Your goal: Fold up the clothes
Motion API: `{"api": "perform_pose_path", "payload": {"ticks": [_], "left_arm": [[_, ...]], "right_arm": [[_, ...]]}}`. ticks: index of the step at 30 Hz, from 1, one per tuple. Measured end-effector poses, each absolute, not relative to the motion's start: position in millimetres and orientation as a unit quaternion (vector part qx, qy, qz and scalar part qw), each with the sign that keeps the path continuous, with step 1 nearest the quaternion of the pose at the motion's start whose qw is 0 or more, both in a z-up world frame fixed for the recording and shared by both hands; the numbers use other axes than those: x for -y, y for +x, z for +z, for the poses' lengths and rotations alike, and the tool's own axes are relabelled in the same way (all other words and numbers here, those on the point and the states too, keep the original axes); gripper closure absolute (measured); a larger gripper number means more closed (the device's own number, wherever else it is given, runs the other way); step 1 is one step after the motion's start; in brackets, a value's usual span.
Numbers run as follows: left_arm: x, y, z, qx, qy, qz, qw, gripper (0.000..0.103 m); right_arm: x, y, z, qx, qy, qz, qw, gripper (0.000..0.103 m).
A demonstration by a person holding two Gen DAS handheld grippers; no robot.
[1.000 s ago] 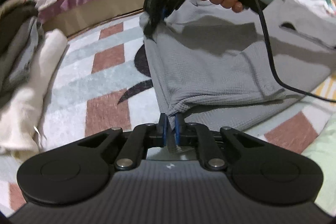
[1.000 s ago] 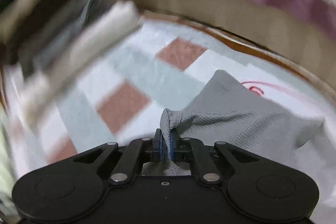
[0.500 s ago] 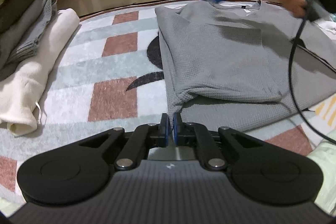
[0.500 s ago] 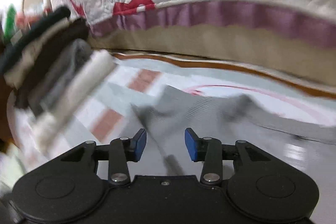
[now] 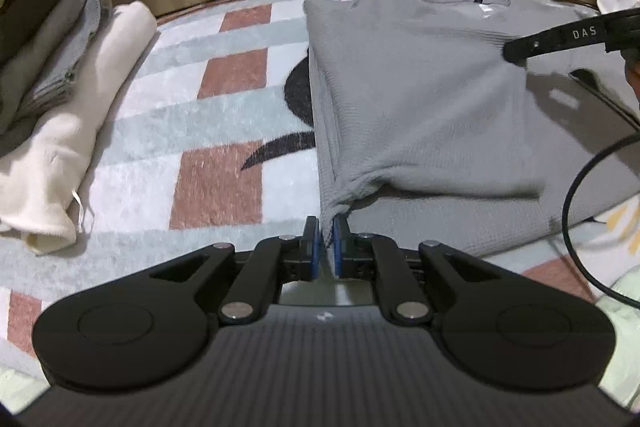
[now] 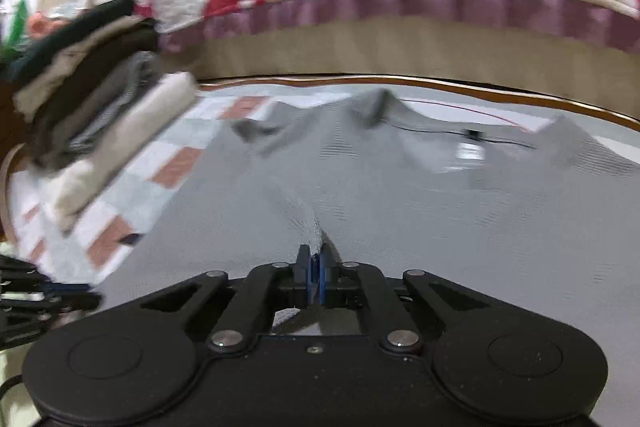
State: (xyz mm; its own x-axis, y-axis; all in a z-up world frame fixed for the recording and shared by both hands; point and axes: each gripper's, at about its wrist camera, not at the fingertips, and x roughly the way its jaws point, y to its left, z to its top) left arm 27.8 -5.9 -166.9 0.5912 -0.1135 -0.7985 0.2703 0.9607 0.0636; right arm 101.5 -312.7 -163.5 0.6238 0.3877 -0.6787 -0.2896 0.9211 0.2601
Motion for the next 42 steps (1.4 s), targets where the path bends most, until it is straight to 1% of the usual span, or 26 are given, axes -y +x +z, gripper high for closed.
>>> {"api": "perform_pose_path", "payload": {"ticks": [2, 3, 4, 5, 6, 7, 8, 11, 13, 14, 15, 16, 17, 19, 20, 21, 22, 27, 31, 33, 34, 38, 39, 40, 41, 42], "left_arm": [[2.8, 30.5, -165.3, -0.450, 0.076, -0.103, 0.884, 0.094], [0.2, 32.2, -164.0, -0.458, 0.064, -0.101, 0.881, 0.093], [-2.9, 33.0, -162.9, -0.465, 0.051, -0.102, 0.878, 0.093], [-7.4, 31.7, -162.3, -0.467, 0.035, -0.106, 0.877, 0.092], [-12.0, 30.4, -161.8, -0.469, 0.019, -0.110, 0.876, 0.087], [-16.5, 29.1, -161.3, -0.471, 0.003, -0.114, 0.875, 0.081], [-21.1, 27.8, -160.7, -0.473, -0.013, -0.118, 0.873, 0.078], [-34.7, 23.9, -159.2, -0.478, -0.060, -0.131, 0.866, 0.067], [-38.9, 23.7, -165.3, -0.491, -0.090, -0.153, 0.853, 0.052], [-39.5, 24.0, -169.6, -0.497, -0.104, -0.164, 0.846, 0.051], [-39.8, 23.5, -171.5, -0.494, -0.118, -0.164, 0.845, 0.046], [-40.2, 23.0, -173.3, -0.492, -0.131, -0.165, 0.845, 0.040], [-40.9, 23.3, -175.2, -0.490, -0.146, -0.164, 0.844, 0.039], [-44.5, 28.4, -178.8, -0.491, -0.180, -0.156, 0.838, 0.043], [-46.3, 30.9, -180.6, -0.492, -0.197, -0.151, 0.835, 0.048], [-48.1, 33.4, -182.4, -0.492, -0.214, -0.147, 0.831, 0.073], [-49.8, 36.1, -184.4, -0.494, -0.228, -0.145, 0.827, 0.092], [-56.0, 39.0, -178.0, -0.482, -0.252, -0.150, 0.826, 0.093], [-54.6, 40.3, -156.2, -0.460, -0.255, -0.166, 0.834, 0.093], [-50.3, 41.8, -145.4, -0.454, -0.242, -0.177, 0.839, 0.093], [-48.4, 42.3, -141.0, -0.452, -0.236, -0.181, 0.841, 0.093], [-49.4, 43.9, -133.2, -0.452, -0.246, -0.190, 0.836, 0.093], [-50.8, 44.5, -133.4, -0.454, -0.250, -0.186, 0.835, 0.093], [-52.2, 45.0, -133.5, -0.456, -0.255, -0.183, 0.833, 0.093], [-53.6, 45.6, -133.6, -0.459, -0.259, -0.179, 0.831, 0.092], [-55.4, 46.2, -134.5, -0.462, -0.266, -0.174, 0.828, 0.089]], "right_arm": [[308.2, 105.0, -168.5, -0.407, 0.029, 0.183, 0.895, 0.098], [304.6, 104.6, -166.8, -0.406, 0.020, 0.180, 0.896, 0.096], [301.9, 102.9, -163.6, -0.401, 0.017, 0.176, 0.899, 0.089], [301.6, 96.4, -155.7, -0.381, 0.036, 0.170, 0.908, 0.089], [300.6, 89.2, -148.0, -0.363, 0.053, 0.166, 0.915, 0.086], [296.9, 79.8, -141.3, -0.349, 0.066, 0.169, 0.919, 0.070], [293.3, 70.3, -134.7, -0.336, 0.080, 0.172, 0.923, 0.063], [268.9, 41.2, -126.6, -0.322, 0.071, 0.234, 0.915, 0.061], [247.7, 24.2, -129.7, -0.336, 0.043, 0.308, 0.889, 0.059], [237.9, 16.2, -131.1, -0.341, 0.032, 0.341, 0.876, 0.059], [230.6, 9.6, -132.1, -0.342, 0.032, 0.363, 0.866, 0.054], [223.6, 3.6, -133.1, -0.344, 0.030, 0.381, 0.858, 0.046], [217.7, 0.0, -134.3, -0.346, 0.025, 0.386, 0.855, 0.045], [205.3, -4.8, -137.7, -0.344, -0.013, 0.380, 0.858, 0.045], [198.8, -7.4, -139.4, -0.342, -0.038, 0.376, 0.861, 0.045], [192.8, -10.1, -140.6, -0.339, -0.065, 0.373, 0.861, 0.045], [186.8, -12.9, -141.7, -0.335, -0.092, 0.371, 0.861, 0.045], [161.9, -23.0, -144.1, -0.307, -0.212, 0.357, 0.856, 0.044], [140.9, -32.4, -146.5, -0.274, -0.293, 0.331, 0.854, 0.038], [130.1, -34.9, -152.7, -0.246, -0.324, 0.293, 0.865, 0.037], [125.5, -35.2, -155.5, -0.237, -0.335, 0.277, 0.869, 0.037], [123.8, -18.3, -160.9, -0.266, -0.308, 0.262, 0.875, 0.039], [125.6, -15.5, -160.2, -0.270, -0.297, 0.262, 0.878, 0.051], [127.5, -12.6, -159.5, -0.273, -0.285, 0.261, 0.881, 0.073], [129.4, -9.8, -158.9, -0.276, -0.273, 0.260, 0.884, 0.082], [131.2, -6.9, -158.2, -0.280, -0.262, 0.259, 0.887, 0.089]]}}
